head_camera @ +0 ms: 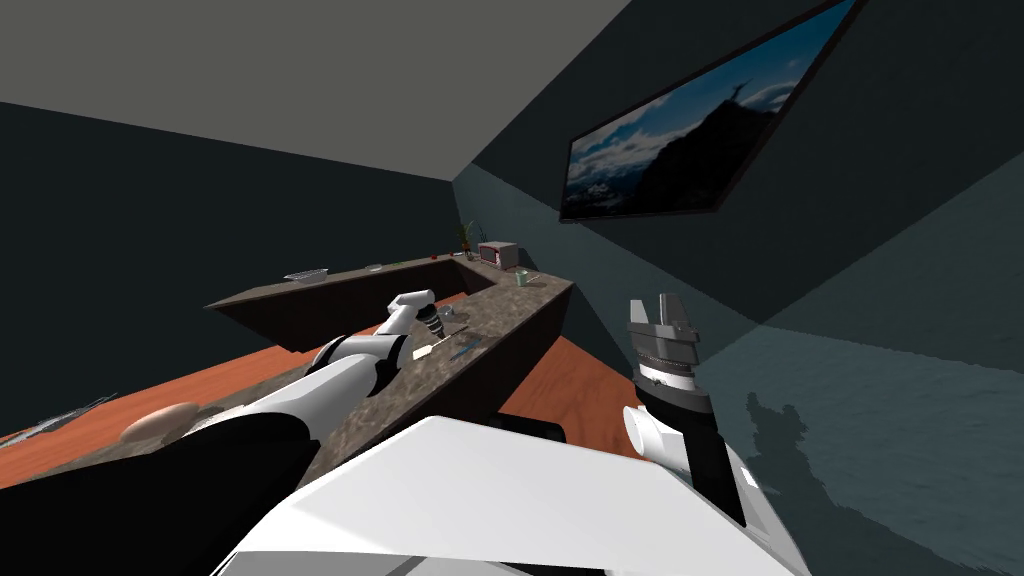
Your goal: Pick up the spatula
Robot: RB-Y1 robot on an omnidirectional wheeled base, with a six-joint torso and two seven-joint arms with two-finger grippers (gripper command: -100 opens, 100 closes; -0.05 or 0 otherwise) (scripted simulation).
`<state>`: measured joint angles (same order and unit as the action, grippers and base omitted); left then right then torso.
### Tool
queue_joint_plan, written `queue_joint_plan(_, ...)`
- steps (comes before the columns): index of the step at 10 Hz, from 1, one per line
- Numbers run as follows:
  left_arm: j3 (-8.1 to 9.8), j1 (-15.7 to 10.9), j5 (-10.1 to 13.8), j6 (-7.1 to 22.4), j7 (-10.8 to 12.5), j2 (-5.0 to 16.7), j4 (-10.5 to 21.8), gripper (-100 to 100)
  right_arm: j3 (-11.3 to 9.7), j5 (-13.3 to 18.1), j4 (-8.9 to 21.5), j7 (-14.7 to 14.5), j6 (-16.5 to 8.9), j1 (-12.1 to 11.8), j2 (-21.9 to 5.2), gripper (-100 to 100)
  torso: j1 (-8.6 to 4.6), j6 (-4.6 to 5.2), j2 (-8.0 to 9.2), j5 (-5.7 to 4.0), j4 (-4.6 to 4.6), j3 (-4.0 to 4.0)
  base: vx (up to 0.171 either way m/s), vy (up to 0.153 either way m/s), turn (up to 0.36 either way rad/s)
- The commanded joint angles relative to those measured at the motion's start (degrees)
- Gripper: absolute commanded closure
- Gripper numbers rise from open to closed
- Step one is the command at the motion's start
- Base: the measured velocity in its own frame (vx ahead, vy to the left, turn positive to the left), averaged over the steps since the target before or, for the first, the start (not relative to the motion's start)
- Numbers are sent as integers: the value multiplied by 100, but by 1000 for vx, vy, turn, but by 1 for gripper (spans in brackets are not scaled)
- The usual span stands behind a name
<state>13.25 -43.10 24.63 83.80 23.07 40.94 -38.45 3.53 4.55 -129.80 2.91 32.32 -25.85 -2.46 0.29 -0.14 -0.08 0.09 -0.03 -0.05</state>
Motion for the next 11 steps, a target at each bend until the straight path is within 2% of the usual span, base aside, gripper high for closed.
queue_joint_plan(1, 55, -14, 72, 266, 73, -31, 221, -100, 0, 0, 0, 0, 0, 0, 0, 0, 0, 0, 0, 0, 0, 0, -2, 54, -107)
queue_joint_plan(5, 93, -26, 125, 435, 114, -45, 378, -100, 0, 0, 0, 0, 0, 0, 1, 0, -22, -1, 7, -5, 2, 4, -11, 11, -35)
queue_joint_plan(6, 87, -16, 115, 400, 110, -44, 343, -100, 0, 0, 0, 0, 0, 0, 1, 0, -23, -1, 6, -5, 2, 4, 0, 0, 0)
queue_joint_plan(7, 87, -22, 116, 396, 104, -44, 364, 0, 0, 0, 0, 0, 0, 0, 1, 0, -24, -1, 5, -6, 2, 3, 0, 0, 0)
queue_joint_plan(8, 130, -287, -70, 220, -181, -243, 648, -100, 0, 0, 0, 0, 0, 0, 1, 0, -26, -1, 4, -6, 2, 3, 69, -76, 236)
queue_joint_plan(9, 130, -287, -70, 220, -181, -243, 608, -100, 0, 0, 0, 0, 0, -2, 1, 0, -51, -5, -16, -11, -2, -8, 106, -116, 360)
queue_joint_plan(10, 172, -550, -256, 44, -393, -443, 855, -100, 0, 0, -1, 0, 1, -3, 2, 0, -65, -6, -30, -16, -6, -17, 103, -114, 349)
queue_joint_plan(11, 172, -554, -256, 44, -466, -443, 1063, -100, 0, 0, -1, 0, 1, -3, 2, 0, -69, -3, -36, -16, -8, -21, 87, -98, 297)
